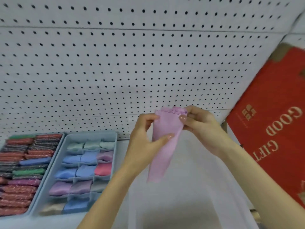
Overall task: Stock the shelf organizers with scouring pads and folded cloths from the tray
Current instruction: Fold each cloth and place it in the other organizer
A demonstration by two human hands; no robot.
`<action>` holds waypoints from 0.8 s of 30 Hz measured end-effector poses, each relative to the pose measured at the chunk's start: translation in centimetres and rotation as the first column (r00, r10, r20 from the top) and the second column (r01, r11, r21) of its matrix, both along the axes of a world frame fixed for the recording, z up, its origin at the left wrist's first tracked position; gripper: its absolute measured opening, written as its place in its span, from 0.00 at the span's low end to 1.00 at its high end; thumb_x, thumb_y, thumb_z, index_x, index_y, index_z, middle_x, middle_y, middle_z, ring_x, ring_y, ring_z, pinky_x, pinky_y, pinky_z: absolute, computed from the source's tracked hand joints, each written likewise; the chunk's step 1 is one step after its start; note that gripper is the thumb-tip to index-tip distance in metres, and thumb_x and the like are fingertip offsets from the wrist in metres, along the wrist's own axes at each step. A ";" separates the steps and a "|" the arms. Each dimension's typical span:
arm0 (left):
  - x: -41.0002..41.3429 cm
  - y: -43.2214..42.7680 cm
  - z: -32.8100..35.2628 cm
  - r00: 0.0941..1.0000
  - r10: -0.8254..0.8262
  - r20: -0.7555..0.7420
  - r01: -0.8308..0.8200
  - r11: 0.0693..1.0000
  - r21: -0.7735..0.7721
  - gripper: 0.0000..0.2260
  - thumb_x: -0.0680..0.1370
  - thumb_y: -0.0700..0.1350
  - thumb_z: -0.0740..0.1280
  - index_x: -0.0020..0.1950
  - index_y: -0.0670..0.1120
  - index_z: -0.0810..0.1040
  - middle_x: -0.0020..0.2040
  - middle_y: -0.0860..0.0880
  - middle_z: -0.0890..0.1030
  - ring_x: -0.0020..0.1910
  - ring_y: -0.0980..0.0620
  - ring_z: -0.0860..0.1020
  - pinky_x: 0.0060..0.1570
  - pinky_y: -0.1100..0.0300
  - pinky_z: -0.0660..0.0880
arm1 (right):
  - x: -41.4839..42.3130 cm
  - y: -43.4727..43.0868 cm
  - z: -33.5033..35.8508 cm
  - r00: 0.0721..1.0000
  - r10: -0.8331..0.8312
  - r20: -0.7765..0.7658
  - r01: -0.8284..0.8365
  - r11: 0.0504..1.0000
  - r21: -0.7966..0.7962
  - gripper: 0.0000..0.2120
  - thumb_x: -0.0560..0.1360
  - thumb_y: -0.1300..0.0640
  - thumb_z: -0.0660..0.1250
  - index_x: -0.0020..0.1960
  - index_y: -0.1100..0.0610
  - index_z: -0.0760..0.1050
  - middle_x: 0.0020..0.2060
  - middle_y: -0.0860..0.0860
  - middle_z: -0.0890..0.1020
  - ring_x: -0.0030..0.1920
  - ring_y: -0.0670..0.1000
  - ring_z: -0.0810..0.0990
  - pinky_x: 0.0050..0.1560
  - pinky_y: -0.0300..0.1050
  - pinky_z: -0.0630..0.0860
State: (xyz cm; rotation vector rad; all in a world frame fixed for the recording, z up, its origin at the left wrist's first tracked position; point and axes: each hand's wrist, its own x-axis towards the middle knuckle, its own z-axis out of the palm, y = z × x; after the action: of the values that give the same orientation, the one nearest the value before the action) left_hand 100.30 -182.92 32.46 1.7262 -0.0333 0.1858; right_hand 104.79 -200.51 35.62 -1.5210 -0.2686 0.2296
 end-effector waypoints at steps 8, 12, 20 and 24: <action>-0.7 1.9 6.2 0.990 0.029 0.136 -0.009 0.989 -0.148 0.13 0.69 0.34 0.74 0.48 0.49 0.79 0.41 0.49 0.84 0.40 0.52 0.81 0.43 0.56 0.78 | -2.9 2.4 4.4 0.992 -0.098 0.079 0.093 0.994 0.065 0.05 0.75 0.66 0.65 0.45 0.59 0.78 0.42 0.56 0.84 0.43 0.51 0.81 0.43 0.42 0.78; -0.8 1.9 7.6 0.982 -0.019 0.187 0.049 0.986 -0.158 0.07 0.70 0.33 0.73 0.43 0.44 0.81 0.39 0.47 0.83 0.39 0.53 0.78 0.43 0.56 0.76 | -3.4 2.7 5.4 0.984 -0.149 0.101 0.141 0.987 0.078 0.05 0.74 0.66 0.66 0.44 0.59 0.78 0.42 0.56 0.84 0.43 0.52 0.81 0.43 0.43 0.77; -1.4 2.4 8.7 0.965 0.009 0.261 0.017 0.995 -0.097 0.07 0.73 0.34 0.71 0.42 0.46 0.81 0.39 0.53 0.82 0.38 0.57 0.78 0.42 0.64 0.76 | -4.4 3.3 6.5 0.983 -0.101 0.156 0.096 0.994 0.044 0.07 0.73 0.65 0.68 0.40 0.55 0.79 0.36 0.50 0.81 0.36 0.47 0.76 0.38 0.39 0.73; -1.9 2.3 8.6 0.934 0.132 0.331 -0.165 0.984 0.073 0.12 0.73 0.37 0.72 0.47 0.54 0.79 0.43 0.55 0.79 0.41 0.59 0.77 0.44 0.65 0.76 | -4.8 3.5 6.5 0.989 -0.101 0.105 0.087 0.988 0.131 0.07 0.75 0.67 0.66 0.40 0.58 0.77 0.34 0.49 0.81 0.35 0.47 0.77 0.36 0.38 0.74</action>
State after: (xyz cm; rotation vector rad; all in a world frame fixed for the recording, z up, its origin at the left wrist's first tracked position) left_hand 98.42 -180.61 41.06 1.7819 -0.1569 0.5896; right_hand 99.98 -197.02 42.15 -1.4189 -0.2932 0.0515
